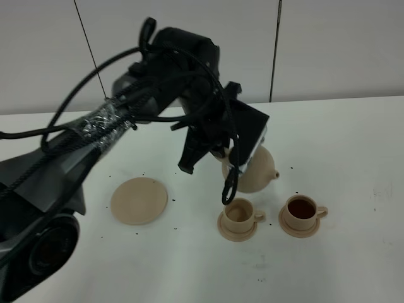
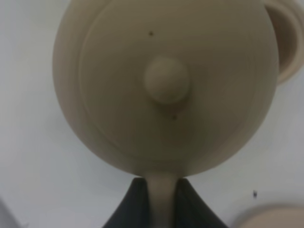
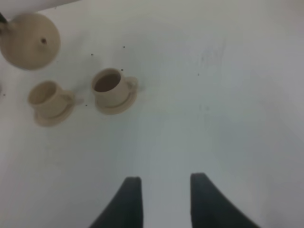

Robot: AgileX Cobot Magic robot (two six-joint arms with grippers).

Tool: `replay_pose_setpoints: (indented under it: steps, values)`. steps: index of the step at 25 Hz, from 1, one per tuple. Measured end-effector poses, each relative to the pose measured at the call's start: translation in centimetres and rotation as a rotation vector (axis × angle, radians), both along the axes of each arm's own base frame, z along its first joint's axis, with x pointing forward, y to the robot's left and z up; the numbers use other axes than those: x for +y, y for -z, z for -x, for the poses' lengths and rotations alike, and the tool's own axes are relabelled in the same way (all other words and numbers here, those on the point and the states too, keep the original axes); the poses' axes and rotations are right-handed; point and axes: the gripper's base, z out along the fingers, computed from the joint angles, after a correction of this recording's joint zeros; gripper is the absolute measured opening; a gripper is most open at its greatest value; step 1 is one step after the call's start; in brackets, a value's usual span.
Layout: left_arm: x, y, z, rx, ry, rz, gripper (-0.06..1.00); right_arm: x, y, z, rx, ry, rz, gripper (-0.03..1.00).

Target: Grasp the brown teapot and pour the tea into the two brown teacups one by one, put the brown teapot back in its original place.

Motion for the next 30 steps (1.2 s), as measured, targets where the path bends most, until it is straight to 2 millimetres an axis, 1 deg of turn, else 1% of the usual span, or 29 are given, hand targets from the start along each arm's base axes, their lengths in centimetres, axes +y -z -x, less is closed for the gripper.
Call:
replay_pose_setpoints:
  steps: [4,8,11,14,19,22,26,30]
  values:
    - [0.8,-1.5,0.0,-0.023,-0.04,0.022,0.17,0.0,0.0,0.0,0.0,0.0,0.0,0.24]
    - [0.8,-1.5,0.0,-0.021,-0.052,0.024,0.17,0.0,0.0,0.0,0.0,0.0,0.0,0.24]
    - [1.3,-1.3,0.4,-0.009,-0.061,-0.003,0.17,0.0,0.0,0.0,0.0,0.0,0.0,0.24]
    - [2.6,-1.4,1.2,0.012,-0.082,-0.034,0.17,0.0,0.0,0.0,0.0,0.0,0.0,0.24]
    - [5.6,-2.2,2.0,0.031,-0.13,-0.068,0.17,0.0,0.0,0.0,0.0,0.0,0.0,0.24]
    - [6.8,-2.2,2.4,0.035,-0.146,-0.099,0.17,0.0,0.0,0.0,0.0,0.0,0.0,0.24]
    - [7.0,-1.6,2.6,0.05,-0.158,-0.12,0.17,0.0,0.0,0.0,0.0,0.0,0.0,0.24]
    - [7.1,-1.6,2.6,0.049,-0.159,-0.122,0.17,0.0,0.0,0.0,0.0,0.0,0.0,0.24]
